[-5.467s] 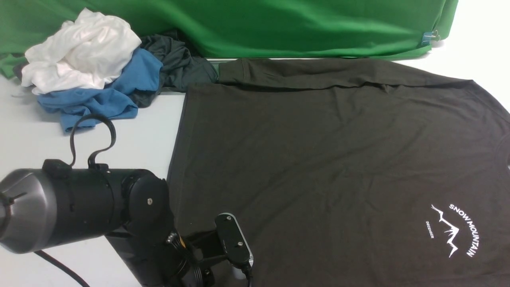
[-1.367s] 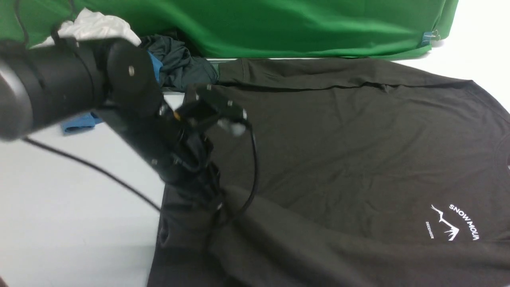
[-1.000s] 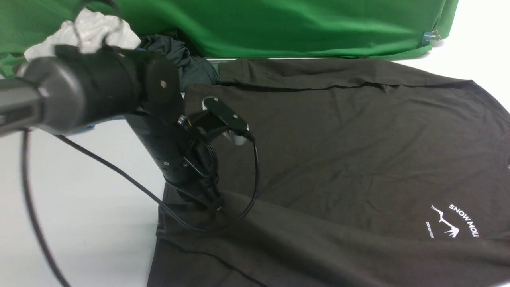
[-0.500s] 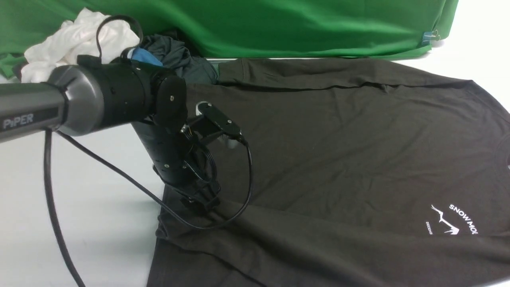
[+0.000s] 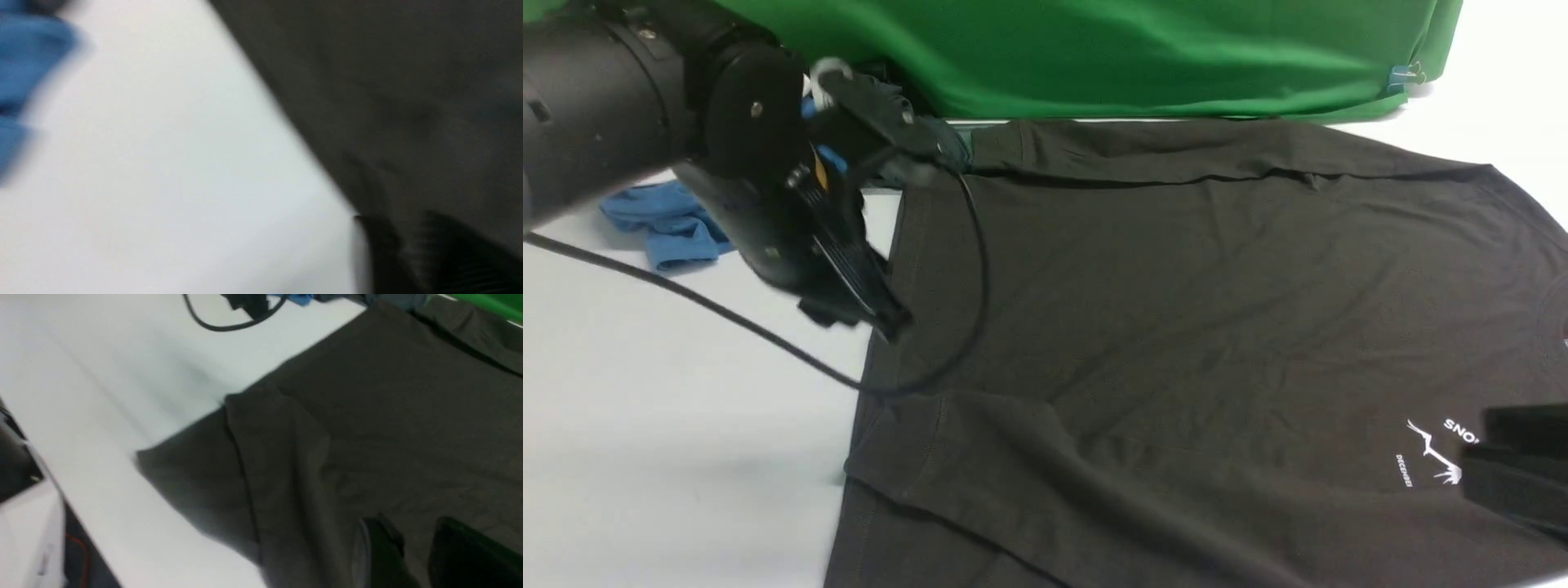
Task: Fold a long-sleeved shirt on a white desktop.
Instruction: 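Grab the top left corner of the dark shirt with the left gripper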
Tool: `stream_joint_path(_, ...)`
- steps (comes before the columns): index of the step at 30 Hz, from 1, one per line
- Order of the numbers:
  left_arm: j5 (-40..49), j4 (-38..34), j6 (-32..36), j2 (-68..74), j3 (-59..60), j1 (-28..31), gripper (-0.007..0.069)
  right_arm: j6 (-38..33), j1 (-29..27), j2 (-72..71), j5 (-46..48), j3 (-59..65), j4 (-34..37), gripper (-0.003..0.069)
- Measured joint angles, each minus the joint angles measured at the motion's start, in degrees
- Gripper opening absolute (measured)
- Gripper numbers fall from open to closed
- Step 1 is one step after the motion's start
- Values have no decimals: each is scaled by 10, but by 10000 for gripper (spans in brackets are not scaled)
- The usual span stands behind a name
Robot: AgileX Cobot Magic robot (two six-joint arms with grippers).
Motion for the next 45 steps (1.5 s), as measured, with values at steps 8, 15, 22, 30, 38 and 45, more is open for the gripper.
stream_joint_path(8, -80, -113, 54, -54, 92, -27, 17, 108, -7, 141, 41, -63, -156, 220)
stream_joint_path(15, -105, -136, 107, -56, 46, 31, 17, 90, -87, 265, 66, -128, -141, 220)
stream_joint_path(22, -113, -271, 361, 120, -170, 113, 19, 4, -93, 276, 66, -129, -112, 220)
stream_joint_path(30, -92, -264, 521, 333, -408, 117, 176, -99, -93, 231, -7, -129, -72, 220)
stream_joint_path(38, -231, -265, 645, 439, -479, 113, 412, -118, -93, 147, -59, -133, -68, 220)
stream_joint_path(45, -304, -271, 769, 507, -480, 98, 376, -118, -93, 140, -31, -133, -67, 220)
